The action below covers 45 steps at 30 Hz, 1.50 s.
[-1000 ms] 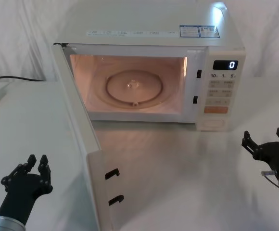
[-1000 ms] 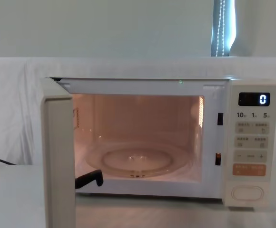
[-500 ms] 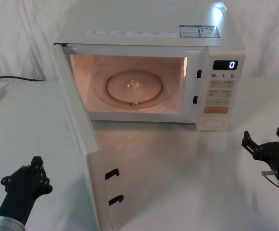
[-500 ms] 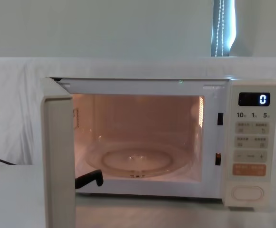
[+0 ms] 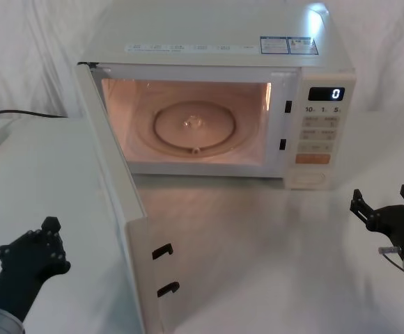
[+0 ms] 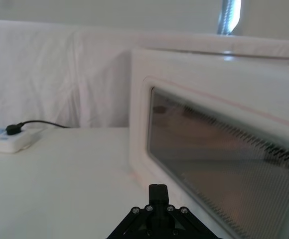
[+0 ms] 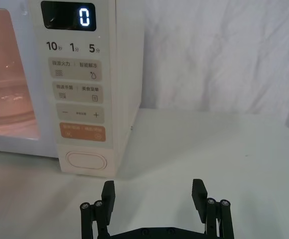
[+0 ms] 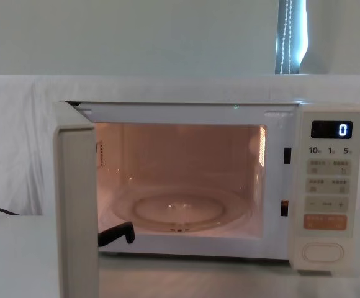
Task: Press the button to open the microwave door with one hand; close the microwave door with the other hand.
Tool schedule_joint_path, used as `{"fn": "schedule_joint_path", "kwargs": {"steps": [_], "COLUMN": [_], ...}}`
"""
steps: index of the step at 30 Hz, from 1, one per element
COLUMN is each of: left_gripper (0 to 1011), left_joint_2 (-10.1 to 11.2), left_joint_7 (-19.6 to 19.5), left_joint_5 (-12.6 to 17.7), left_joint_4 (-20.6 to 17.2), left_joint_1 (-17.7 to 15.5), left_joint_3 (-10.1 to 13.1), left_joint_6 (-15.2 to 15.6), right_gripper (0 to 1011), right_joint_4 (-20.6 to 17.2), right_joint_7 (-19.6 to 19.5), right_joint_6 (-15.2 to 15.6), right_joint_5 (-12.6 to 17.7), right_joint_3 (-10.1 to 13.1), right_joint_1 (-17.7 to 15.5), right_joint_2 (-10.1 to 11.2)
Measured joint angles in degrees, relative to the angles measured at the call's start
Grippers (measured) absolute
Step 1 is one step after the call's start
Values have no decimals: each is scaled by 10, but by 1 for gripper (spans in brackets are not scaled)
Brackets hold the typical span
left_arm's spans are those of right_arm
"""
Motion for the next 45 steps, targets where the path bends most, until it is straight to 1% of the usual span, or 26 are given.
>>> {"fn": "schedule_joint_path", "kwargs": {"steps": [5, 8, 13, 17, 22, 24, 29, 31, 34, 37, 45], "left_gripper": [0, 0, 0, 0, 0, 0, 0, 0, 0, 0, 0], "left_joint_2": [14, 29, 47, 59, 66, 71, 79, 85, 89, 94, 99], "left_joint_7": [-26, -45, -66, -79, -85, -89, -93, -94, -94, -94, -91], "left_joint_5": [-29, -57, -87, -105, -117, -125, -134, -139, -141, -143, -146], "left_joint_4": [-20, -30, -36, -37, -35, -34, -33, -31, -29, -24, -4], "left_joint_1": [1, -5, -18, -33, -47, -58, -72, -86, -92, -105, -131], "left_joint_3": [-13, -19, -19, -9, 0, 8, 18, 28, 33, 44, 69], "left_joint_6": [19, 37, 57, 69, 76, 81, 85, 87, 89, 90, 90], "right_gripper": [1002, 1002, 1002, 1002, 1002, 1002, 1002, 1002, 1002, 1002, 1002], "right_joint_4": [0, 0, 0, 0, 0, 0, 0, 0, 0, 0, 0], "right_joint_7": [0, 0, 0, 0, 0, 0, 0, 0, 0, 0, 0], "right_joint_6": [0, 0, 0, 0, 0, 0, 0, 0, 0, 0, 0], "right_joint_5": [0, 0, 0, 0, 0, 0, 0, 0, 0, 0, 0], "right_joint_3": [0, 0, 0, 0, 0, 0, 0, 0, 0, 0, 0], "right_joint_1": [0, 0, 0, 0, 0, 0, 0, 0, 0, 0, 0], "right_joint_2": [0, 0, 0, 0, 0, 0, 0, 0, 0, 0, 0]}}
